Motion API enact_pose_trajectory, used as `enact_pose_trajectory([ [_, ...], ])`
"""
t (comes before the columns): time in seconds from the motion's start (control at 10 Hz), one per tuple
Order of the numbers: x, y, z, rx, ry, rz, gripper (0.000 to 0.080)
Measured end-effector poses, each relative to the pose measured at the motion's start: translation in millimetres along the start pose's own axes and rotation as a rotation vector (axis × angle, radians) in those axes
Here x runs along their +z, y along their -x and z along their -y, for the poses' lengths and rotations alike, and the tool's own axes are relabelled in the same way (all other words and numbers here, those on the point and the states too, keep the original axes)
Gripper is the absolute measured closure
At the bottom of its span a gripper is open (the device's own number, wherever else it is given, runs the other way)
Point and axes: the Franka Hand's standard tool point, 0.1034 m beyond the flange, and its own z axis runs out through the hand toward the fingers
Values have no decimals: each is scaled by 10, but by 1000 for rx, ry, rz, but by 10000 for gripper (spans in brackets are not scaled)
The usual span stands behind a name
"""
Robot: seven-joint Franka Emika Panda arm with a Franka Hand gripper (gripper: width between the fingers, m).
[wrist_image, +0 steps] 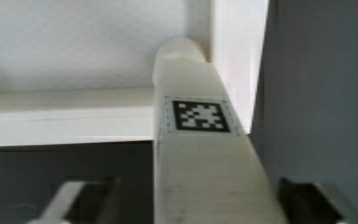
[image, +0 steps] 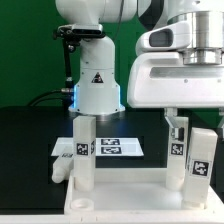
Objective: Assemble desk
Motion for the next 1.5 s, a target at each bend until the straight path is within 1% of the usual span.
enact_pose_trajectory([
  [0.1,1,1,0,0,0,0,301],
  [0.2,3,2,0,0,0,0,182],
  [0.3,3,2,0,0,0,1,159],
  [0.4,8,25,-17,0,8,32,152],
  [0.5,-6,-8,-24,14,12,49,152],
  [0.6,5,-4,-56,33,29,132,151],
  [0.7,1,-111,-94,67,41,229,151],
  [0.8,49,-273,-91,74,44,234,151],
  [0.9,83,-247,-90,86,47,282,151],
  [1.0,135,-261,-77,90,49,285,151],
  [1.1,138,-265,-76,104,51,282,151],
  [1.2,141,-263,-79,102,52,283,278],
  [1.3,143,-261,-77,147,58,282,423],
  [1.4,144,-259,-75,205,66,281,423],
  [1.5,145,-258,-71,293,78,278,518],
])
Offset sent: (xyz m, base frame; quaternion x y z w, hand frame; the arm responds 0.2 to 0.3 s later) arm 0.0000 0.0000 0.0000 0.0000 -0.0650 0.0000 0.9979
